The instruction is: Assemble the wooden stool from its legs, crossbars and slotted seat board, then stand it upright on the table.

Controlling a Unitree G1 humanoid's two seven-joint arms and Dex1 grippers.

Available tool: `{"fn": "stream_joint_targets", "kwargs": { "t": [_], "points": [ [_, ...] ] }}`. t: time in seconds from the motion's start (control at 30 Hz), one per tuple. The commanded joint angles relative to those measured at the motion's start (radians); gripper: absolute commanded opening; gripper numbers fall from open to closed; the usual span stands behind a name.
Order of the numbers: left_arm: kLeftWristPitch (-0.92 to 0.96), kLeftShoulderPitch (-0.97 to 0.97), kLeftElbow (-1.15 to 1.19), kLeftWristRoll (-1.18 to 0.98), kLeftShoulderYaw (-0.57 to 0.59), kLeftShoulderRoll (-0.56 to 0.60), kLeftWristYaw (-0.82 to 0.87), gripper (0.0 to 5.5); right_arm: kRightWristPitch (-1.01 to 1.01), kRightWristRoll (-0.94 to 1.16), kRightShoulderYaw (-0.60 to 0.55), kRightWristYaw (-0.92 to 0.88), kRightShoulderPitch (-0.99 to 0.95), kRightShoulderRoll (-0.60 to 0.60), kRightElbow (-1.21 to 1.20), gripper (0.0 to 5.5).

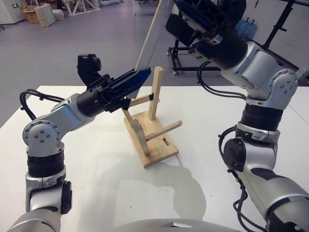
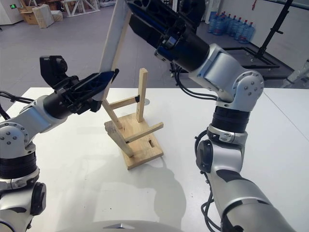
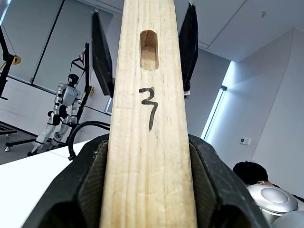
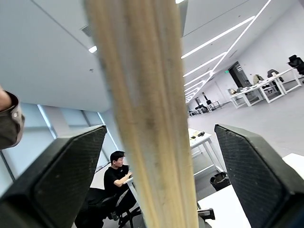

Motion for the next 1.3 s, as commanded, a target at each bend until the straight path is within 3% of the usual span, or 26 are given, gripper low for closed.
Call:
{"fn": "stream_joint_targets", "kwargs": {
  "t": [0.03,0.4,0.77,1.07,1.1,1.3],
  "points": [
    [-0.002,0.009,-0.022,0.022,-0.017,-0.006,-0.005,2.05,-0.042,0.03,0.026,-0.022,0.004,0.009,-0.014,4.2],
    [-0.006,0.036,-0.037,0.084,-0.043,-0.02,-0.033,2.05,-0.113,0.077,0.062,-0.041,0.012,0.01,-0.028,4.2],
    [-0.004,0.04,-0.043,0.098,-0.042,-0.028,-0.036,2.05,-0.143,0.089,0.09,-0.053,0.042,0.004,-0.057,2.41],
    [-0.013,0.054,-0.063,0.15,-0.051,-0.019,-0.031,2.05,-0.147,0.053,0.099,-0.029,0.076,-0.029,-0.086,2.31],
    [-0.011,0.054,-0.064,0.149,-0.05,-0.02,-0.025,2.41,-0.147,0.042,0.1,-0.022,0.082,-0.035,-0.091,2.3],
    [-0.028,0.031,-0.052,0.192,-0.043,-0.027,0.045,3.01,-0.154,-0.036,0.091,0.034,0.101,-0.071,-0.097,2.1]
  ]
}}
